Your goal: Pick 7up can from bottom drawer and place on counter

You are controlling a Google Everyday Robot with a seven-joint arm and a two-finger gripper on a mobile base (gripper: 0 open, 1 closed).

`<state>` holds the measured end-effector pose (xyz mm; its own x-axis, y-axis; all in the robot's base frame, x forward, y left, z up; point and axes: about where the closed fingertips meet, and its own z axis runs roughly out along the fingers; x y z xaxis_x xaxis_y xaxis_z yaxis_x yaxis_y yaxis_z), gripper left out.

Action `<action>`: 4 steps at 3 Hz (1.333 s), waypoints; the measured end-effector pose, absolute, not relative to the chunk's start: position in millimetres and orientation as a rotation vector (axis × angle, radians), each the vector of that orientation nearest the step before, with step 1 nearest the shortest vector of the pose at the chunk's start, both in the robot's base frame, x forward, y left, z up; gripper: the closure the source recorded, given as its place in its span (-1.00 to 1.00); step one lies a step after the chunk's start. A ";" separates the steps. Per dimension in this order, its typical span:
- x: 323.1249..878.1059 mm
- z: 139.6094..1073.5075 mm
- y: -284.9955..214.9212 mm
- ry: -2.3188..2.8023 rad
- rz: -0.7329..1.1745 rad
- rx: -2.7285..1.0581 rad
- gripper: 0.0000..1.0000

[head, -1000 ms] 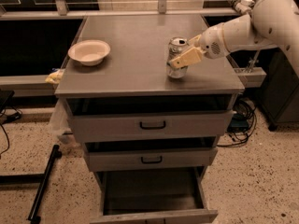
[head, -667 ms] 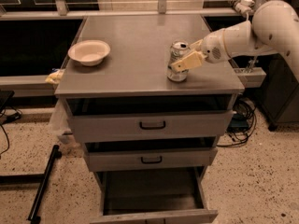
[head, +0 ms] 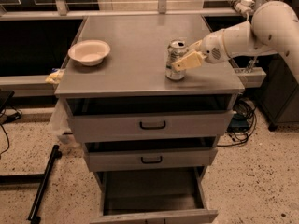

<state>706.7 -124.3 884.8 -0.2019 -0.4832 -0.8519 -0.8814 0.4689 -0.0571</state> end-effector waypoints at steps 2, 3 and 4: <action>706.7 884.7 -124.2 1.845 0.575 -1.149 -0.77; 706.7 884.6 -124.0 1.845 0.575 -1.149 -1.00; 706.8 884.6 -123.9 1.845 0.575 -1.149 -1.00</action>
Offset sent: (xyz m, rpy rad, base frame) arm 0.0000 0.0000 0.0000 0.0000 0.0000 0.0000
